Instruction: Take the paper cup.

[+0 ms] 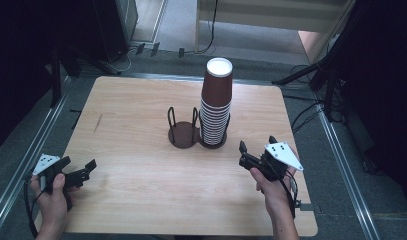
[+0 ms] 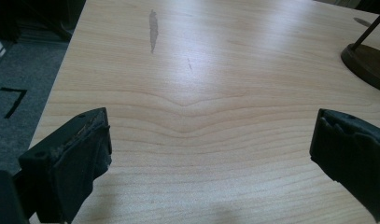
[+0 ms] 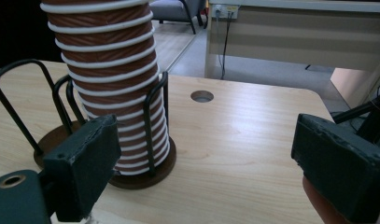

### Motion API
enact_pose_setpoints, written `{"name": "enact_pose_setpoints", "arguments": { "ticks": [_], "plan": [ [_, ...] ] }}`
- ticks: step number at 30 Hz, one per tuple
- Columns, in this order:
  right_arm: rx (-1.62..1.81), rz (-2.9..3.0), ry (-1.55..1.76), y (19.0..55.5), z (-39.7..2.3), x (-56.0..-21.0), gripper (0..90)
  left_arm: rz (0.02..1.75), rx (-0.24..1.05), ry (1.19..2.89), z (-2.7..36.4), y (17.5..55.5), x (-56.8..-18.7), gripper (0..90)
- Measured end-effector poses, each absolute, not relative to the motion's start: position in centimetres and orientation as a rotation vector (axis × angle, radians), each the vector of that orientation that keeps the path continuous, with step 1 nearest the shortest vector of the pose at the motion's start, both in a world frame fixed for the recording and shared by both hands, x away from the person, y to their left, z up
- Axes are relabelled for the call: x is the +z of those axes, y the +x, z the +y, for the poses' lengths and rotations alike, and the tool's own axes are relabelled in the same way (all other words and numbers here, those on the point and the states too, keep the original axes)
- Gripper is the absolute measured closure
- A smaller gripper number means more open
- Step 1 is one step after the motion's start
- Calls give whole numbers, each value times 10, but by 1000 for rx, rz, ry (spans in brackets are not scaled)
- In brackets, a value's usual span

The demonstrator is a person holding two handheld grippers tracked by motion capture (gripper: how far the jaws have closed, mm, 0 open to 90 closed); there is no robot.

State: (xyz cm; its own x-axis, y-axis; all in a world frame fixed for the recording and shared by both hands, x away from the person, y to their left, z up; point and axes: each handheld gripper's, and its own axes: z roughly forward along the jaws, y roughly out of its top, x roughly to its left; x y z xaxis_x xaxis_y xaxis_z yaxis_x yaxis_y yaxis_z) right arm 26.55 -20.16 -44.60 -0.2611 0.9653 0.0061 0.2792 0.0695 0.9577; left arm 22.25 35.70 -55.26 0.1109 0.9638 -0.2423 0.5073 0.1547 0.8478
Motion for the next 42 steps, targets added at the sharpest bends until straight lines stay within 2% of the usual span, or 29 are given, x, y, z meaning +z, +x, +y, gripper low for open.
{"name": "enact_pose_setpoints", "arguments": {
  "ticks": [7, 11, 42],
  "plan": [
    [1254, 1661, 1212, 274, -191, -437, 74, 1525, 635, 1482, 357, 223, -553, 0],
    [1265, 1650, 1202, 276, -185, -433, 104, 1525, 634, 1482, 357, 223, -553, 0],
    [1322, 1671, 1160, 308, -137, -393, 47, 1521, 630, 1490, 357, 224, -552, 0]
  ]
}}
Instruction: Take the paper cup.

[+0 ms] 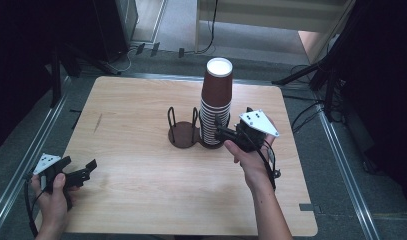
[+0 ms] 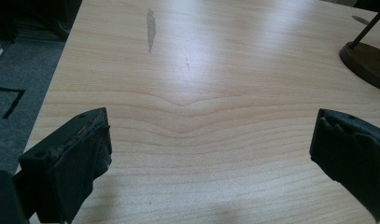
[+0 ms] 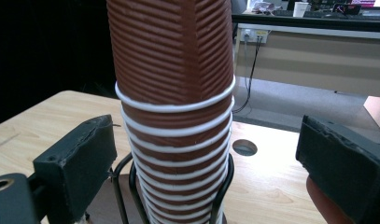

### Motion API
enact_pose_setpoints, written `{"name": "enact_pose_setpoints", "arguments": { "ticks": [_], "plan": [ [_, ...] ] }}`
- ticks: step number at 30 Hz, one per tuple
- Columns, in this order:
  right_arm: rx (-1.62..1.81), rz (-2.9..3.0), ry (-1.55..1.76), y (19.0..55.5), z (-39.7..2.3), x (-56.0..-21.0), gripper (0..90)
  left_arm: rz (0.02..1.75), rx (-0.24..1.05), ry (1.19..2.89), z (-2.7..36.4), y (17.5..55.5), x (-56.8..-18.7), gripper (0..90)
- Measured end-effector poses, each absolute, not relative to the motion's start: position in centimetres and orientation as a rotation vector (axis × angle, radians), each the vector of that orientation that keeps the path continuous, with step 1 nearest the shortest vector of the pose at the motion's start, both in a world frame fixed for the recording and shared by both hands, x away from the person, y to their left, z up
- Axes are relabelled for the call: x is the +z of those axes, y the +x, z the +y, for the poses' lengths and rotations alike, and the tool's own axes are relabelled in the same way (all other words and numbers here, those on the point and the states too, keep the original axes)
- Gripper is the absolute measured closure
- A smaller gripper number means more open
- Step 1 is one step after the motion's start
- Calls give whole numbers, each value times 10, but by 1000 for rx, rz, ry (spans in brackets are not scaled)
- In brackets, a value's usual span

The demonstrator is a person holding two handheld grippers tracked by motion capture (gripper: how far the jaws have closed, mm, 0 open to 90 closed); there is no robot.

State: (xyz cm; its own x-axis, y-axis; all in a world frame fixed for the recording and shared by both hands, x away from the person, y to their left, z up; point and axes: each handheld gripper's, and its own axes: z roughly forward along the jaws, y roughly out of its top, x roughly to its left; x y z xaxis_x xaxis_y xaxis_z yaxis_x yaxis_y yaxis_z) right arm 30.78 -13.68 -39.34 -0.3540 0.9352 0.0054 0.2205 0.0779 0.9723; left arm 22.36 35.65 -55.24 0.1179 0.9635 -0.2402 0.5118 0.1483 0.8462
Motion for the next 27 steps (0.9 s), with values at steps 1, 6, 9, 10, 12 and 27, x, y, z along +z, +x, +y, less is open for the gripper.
{"name": "enact_pose_setpoints", "arguments": {
  "ticks": [1, 6, 9, 10, 12, 27],
  "plan": [
    [1325, 1671, 1163, 309, -136, -393, 47, 1521, 630, 1490, 357, 224, -552, 0],
    [1338, 1669, 1157, 313, -131, -390, 45, 1521, 630, 1488, 357, 224, -553, 0],
    [1344, 1670, 1155, 315, -127, -389, 43, 1520, 629, 1488, 357, 224, -553, 0],
    [1344, 1670, 1155, 315, -127, -389, 43, 1520, 630, 1488, 357, 224, -553, 0],
    [1358, 1661, 1148, 316, -125, -389, 47, 1520, 628, 1486, 357, 224, -553, 0],
    [1383, 1620, 1172, 333, -113, -380, 52, 1518, 624, 1485, 357, 223, -553, 0]
  ]
}}
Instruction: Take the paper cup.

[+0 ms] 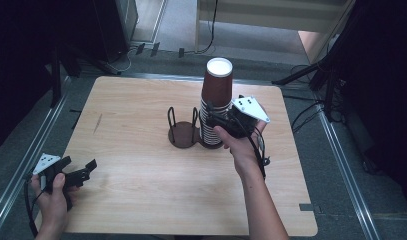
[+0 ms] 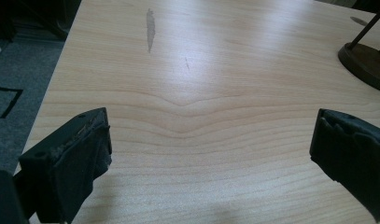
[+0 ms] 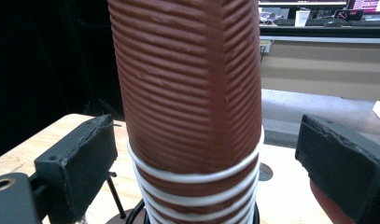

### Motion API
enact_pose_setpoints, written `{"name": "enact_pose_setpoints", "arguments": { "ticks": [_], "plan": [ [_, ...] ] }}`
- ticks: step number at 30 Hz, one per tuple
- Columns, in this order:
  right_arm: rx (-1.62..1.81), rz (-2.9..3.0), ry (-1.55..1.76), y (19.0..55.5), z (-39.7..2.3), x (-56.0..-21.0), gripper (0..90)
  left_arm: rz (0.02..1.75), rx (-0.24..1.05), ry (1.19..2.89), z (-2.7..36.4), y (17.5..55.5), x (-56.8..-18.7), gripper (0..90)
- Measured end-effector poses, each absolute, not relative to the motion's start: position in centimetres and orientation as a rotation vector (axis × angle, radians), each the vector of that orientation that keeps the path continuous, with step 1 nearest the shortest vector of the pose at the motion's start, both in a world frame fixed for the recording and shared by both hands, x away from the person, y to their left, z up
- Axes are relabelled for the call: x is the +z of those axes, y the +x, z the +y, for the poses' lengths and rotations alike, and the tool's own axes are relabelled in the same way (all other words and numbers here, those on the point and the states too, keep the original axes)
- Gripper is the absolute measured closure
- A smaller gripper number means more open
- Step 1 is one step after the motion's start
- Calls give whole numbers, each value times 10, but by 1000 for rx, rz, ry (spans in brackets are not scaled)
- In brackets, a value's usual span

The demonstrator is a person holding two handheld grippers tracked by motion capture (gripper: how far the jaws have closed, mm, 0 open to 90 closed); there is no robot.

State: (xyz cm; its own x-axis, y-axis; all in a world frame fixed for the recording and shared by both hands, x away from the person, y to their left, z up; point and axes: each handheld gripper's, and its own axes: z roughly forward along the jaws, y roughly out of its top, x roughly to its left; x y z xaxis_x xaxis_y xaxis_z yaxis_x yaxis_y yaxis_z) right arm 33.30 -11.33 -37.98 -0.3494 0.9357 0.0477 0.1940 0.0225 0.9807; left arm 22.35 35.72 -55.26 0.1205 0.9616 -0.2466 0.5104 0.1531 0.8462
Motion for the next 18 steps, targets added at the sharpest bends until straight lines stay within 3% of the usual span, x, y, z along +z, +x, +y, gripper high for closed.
{"name": "enact_pose_setpoints", "arguments": {
  "ticks": [18],
  "plan": [
    [1361, 1596, 1195, 361, -94, -374, 20, 1518, 619, 1485, 357, 224, -553, 0]
  ]
}}
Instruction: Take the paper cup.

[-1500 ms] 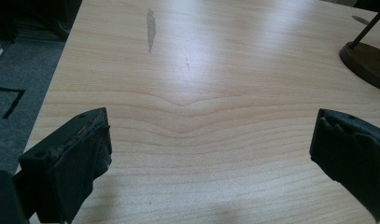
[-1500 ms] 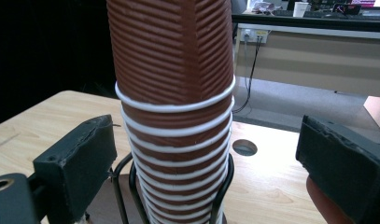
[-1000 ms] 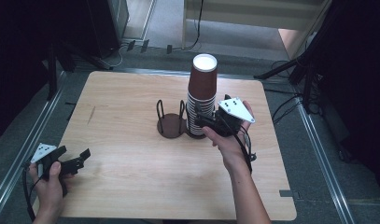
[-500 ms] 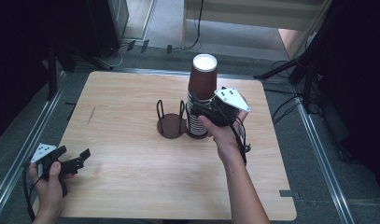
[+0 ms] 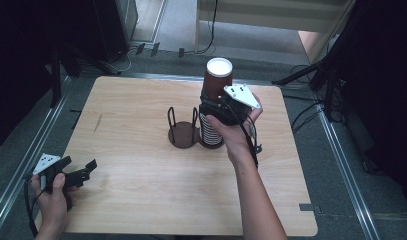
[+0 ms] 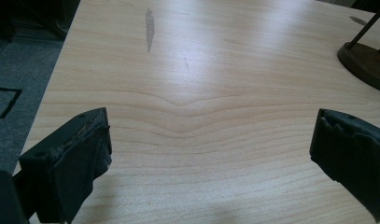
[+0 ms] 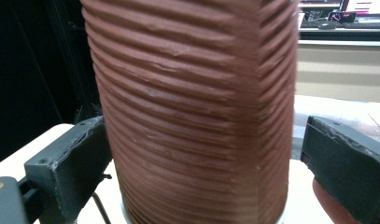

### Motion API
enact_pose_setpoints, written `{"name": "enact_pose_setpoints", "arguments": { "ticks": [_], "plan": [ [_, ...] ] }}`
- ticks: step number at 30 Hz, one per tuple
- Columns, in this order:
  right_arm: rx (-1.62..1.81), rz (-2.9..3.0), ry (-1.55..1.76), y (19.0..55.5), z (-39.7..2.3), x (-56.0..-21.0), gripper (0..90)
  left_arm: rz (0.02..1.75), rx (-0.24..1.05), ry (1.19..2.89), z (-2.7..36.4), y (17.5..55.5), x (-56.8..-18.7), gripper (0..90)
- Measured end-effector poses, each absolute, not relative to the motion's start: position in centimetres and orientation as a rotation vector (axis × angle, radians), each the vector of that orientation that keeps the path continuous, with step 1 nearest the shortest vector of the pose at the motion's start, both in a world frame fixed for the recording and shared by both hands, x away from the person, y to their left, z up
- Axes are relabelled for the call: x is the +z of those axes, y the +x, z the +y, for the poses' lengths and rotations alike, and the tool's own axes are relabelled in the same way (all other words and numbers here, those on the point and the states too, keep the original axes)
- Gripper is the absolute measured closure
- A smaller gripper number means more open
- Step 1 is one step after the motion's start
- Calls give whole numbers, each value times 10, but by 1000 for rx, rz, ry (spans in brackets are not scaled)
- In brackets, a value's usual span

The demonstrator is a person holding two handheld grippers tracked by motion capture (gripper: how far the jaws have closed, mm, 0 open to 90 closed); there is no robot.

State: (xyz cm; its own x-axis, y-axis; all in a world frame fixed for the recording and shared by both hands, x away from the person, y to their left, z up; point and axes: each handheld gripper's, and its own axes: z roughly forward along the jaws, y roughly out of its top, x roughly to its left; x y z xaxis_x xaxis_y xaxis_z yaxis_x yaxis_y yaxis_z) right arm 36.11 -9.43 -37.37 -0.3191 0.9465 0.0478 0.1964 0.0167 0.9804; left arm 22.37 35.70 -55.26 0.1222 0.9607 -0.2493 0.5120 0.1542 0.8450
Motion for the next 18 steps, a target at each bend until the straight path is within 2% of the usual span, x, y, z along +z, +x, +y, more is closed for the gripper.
{"name": "enact_pose_setpoints", "arguments": {
  "ticks": [8, 18],
  "plan": [
    [1341, 1603, 1210, 370, -89, -379, 19, 1518, 619, 1489, 357, 224, -553, 0],
    [1319, 1596, 1210, 378, -84, -380, 63, 1516, 616, 1492, 357, 224, -553, 0]
  ]
}}
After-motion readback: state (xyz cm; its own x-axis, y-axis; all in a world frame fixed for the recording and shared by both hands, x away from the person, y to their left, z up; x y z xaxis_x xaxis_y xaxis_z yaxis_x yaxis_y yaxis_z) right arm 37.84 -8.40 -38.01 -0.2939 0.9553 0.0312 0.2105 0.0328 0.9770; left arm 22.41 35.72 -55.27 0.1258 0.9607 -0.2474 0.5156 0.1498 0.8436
